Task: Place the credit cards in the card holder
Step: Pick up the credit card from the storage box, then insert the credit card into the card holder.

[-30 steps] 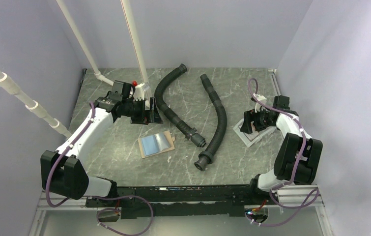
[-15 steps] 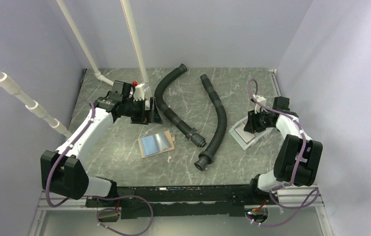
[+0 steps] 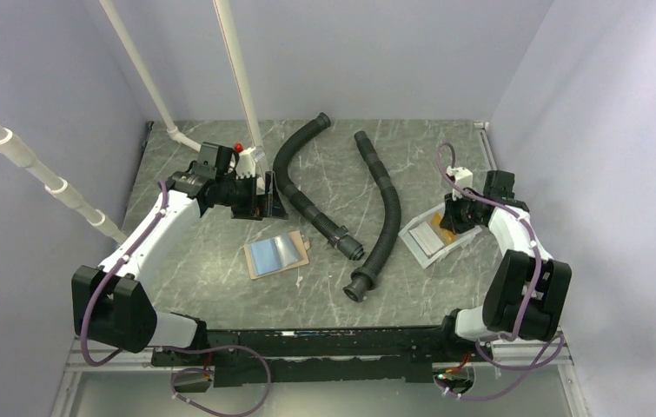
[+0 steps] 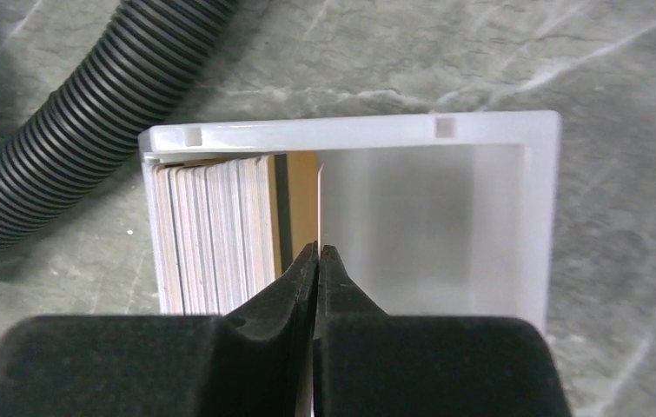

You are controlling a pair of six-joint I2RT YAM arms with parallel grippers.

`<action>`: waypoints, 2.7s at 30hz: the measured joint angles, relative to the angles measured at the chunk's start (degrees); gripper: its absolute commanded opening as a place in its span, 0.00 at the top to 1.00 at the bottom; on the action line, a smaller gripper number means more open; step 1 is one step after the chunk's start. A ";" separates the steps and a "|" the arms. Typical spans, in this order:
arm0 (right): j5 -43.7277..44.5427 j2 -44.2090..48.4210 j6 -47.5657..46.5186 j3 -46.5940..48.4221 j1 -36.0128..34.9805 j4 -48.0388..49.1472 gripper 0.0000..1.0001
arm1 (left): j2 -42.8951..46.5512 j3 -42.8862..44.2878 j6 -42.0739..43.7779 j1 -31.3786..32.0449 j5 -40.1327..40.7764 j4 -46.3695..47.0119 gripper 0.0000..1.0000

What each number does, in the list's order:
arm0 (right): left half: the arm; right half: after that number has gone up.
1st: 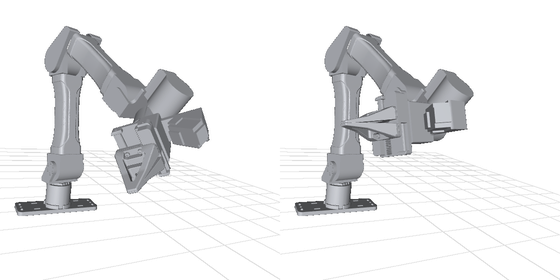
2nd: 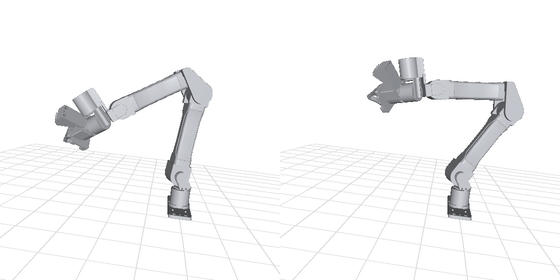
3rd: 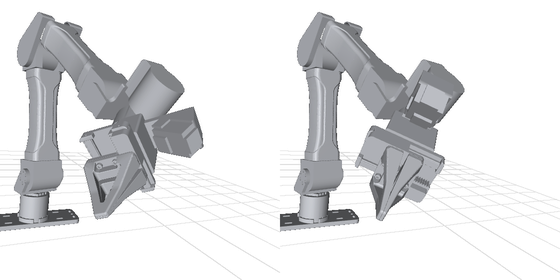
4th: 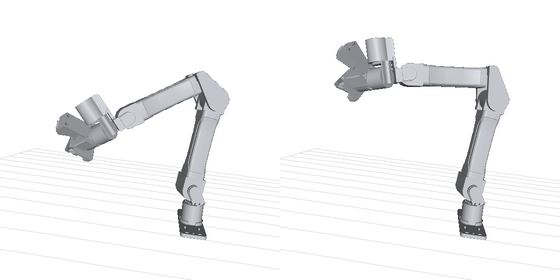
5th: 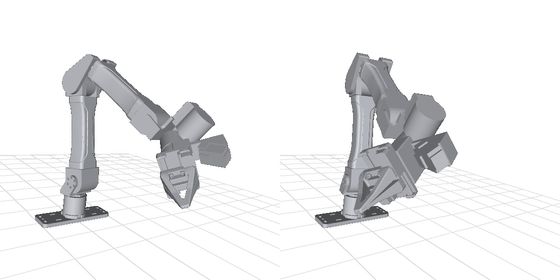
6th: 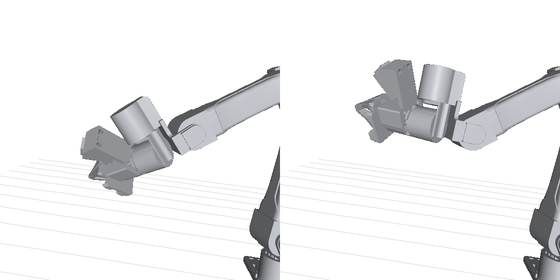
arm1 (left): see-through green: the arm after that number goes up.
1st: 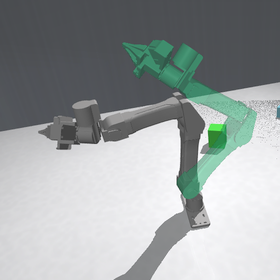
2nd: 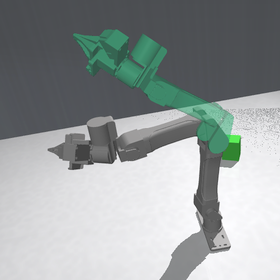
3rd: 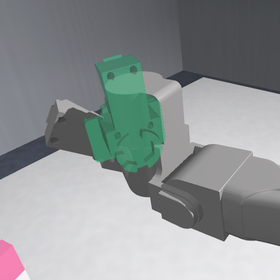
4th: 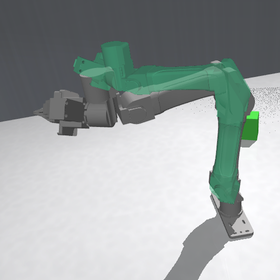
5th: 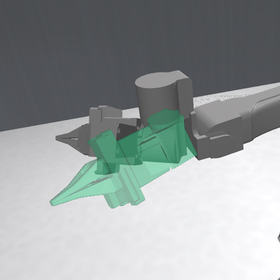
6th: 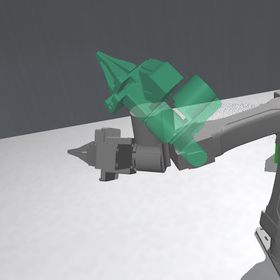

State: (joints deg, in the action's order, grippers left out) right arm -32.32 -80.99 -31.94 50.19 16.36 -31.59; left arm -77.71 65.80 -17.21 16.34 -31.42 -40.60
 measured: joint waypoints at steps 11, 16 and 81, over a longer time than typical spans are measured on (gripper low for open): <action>14.99 11.21 6.80 -1.51 -1.18 7.37 1.00 | -0.37 0.00 0.00 0.00 0.04 0.00 0.03; 37.24 14.80 17.20 -1.68 -11.43 10.75 1.00 | -1.84 0.00 0.04 0.00 2.25 0.00 0.03; -5.14 -35.58 65.55 20.15 -58.75 33.27 1.00 | -18.86 -9.86 -13.92 -4.70 20.94 -4.13 0.54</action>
State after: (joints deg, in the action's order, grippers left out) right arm -37.45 -116.57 33.61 70.35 -42.39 1.67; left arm -96.57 55.94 -31.14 11.64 -10.48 -44.73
